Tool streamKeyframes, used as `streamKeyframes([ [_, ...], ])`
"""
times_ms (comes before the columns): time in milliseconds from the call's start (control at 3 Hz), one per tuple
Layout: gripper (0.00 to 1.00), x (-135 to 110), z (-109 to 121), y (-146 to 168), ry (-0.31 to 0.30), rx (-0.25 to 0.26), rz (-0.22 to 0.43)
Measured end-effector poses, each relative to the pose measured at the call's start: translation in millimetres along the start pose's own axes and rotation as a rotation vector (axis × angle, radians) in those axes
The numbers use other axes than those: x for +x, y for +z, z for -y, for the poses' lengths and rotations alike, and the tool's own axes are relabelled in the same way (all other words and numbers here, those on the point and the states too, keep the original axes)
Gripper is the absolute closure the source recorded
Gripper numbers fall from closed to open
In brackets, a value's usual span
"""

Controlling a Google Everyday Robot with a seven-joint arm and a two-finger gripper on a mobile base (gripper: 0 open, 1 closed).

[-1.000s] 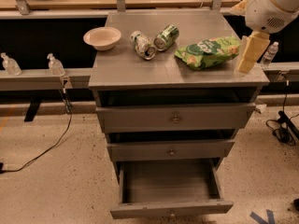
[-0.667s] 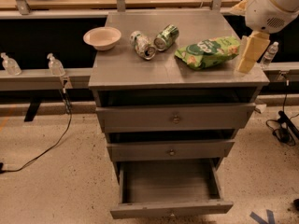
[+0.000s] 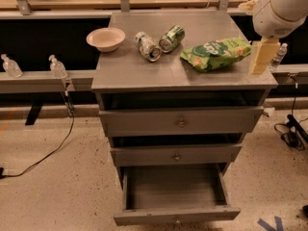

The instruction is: Place green rice chip bag into bottom drawer

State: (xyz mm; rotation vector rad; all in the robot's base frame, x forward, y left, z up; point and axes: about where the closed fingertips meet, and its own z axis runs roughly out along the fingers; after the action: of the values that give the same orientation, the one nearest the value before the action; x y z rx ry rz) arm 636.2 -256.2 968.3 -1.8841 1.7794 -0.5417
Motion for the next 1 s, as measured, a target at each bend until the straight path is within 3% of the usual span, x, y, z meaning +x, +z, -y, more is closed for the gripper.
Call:
streamKeyframes([
  [333,0.02,18,23,32,-0.128,0.078,-0.011],
  [667,0.06,26,43,56,-0.191,0.11,0.005],
  [1000,0.05,31,59,93,-0.193,0.135,0.078],
])
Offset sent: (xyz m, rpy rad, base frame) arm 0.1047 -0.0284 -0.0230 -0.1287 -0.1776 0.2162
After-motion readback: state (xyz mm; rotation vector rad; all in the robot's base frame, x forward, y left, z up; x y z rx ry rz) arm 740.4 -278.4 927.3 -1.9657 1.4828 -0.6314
